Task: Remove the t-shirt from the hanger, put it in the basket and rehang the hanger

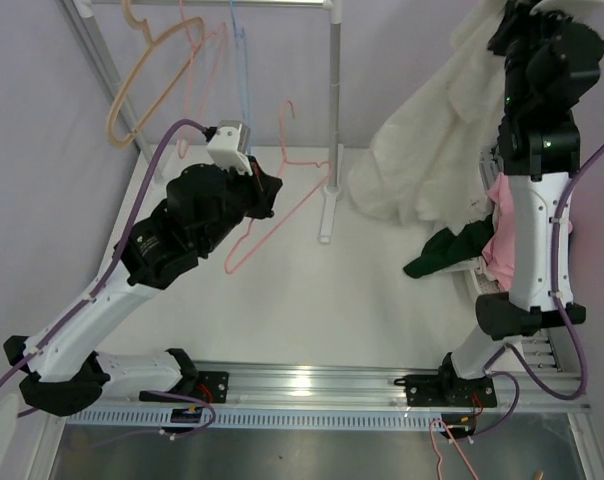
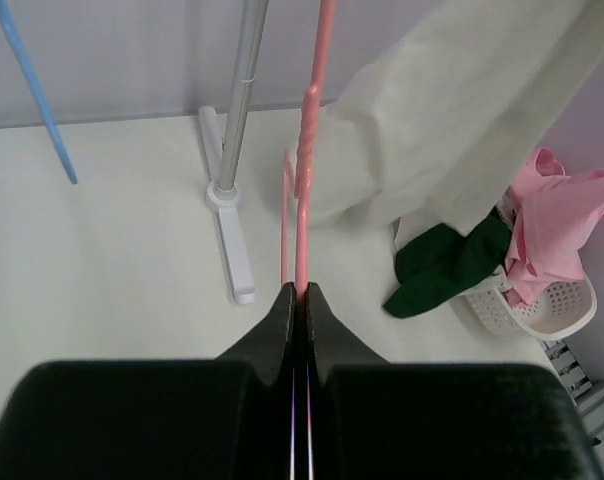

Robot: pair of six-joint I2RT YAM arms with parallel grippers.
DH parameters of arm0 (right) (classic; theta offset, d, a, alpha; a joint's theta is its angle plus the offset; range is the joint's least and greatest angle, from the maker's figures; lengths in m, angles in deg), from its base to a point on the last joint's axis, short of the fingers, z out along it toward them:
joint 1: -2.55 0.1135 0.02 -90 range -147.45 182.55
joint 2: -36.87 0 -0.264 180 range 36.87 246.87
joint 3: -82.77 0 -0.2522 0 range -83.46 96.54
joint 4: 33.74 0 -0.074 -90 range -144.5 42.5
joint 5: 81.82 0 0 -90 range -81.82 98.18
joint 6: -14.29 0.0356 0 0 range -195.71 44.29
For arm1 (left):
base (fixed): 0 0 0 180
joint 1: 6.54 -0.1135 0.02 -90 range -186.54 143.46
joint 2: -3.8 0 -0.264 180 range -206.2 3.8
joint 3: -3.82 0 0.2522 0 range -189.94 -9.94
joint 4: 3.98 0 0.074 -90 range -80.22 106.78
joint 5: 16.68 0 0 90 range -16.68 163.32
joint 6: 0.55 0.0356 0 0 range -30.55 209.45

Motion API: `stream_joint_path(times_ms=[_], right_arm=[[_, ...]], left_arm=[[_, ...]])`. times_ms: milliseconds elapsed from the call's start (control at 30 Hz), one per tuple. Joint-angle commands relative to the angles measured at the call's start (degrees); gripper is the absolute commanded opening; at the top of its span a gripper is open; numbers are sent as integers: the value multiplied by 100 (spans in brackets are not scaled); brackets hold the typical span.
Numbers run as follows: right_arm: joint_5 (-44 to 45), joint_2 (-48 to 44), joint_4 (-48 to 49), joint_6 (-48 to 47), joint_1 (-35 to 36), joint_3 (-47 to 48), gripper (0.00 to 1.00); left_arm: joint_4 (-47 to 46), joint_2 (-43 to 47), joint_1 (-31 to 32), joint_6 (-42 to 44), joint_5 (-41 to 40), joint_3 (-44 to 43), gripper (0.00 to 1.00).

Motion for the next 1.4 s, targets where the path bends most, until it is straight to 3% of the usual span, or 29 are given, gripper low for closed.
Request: stream_joint_path(times_ms=[0,200,300,367,500,533,633,800,1033,1200,1300,1367], right_arm=[[354,739,376,-816,-304,1728,0],[769,811,2168,-1811,-715,1600,0],[847,750,1828,-1532,-1164,1601,0],[1076,505,1212,-1049,-1507,1120,0],[1366,-1012,1349,-424,-1640,-1689,0],[1584,-1296,1430,-101,-1640,-2922,0],[1744,-2114,1212,498,-1649,-4676,0],[1928,-2722,370,1737,-1640,-6290,0],[2658,-2679,-406,3108,-1876,-7978,0],[2036,-2047,-566,3813,-2755,-8391,0],[965,-1529,-144,3831,-3719,-8620,0],[260,-1038,41,3980,-3960,-8630,0]], left_arm=[[-399,-123,-47,183,27,-455,1],[-469,-607,-213,235,-70,-860,1],[-566,-791,-284,314,-87,-966,1],[-548,-993,-319,358,-158,-1220,1],[-522,-1240,-372,472,-264,-1660,1],[-539,-1275,-390,490,-289,-1774,1],[-574,-1389,-521,525,-281,-2142,1],[-539,-1705,-987,666,-9,-2715,1],[-961,-2039,-1339,850,176,-2970,1],[-1076,-2277,-1471,982,465,-3084,1],[-1128,-2426,-1646,956,921,-3181,1],[-1233,-2488,-1787,947,1020,-3120,1]])
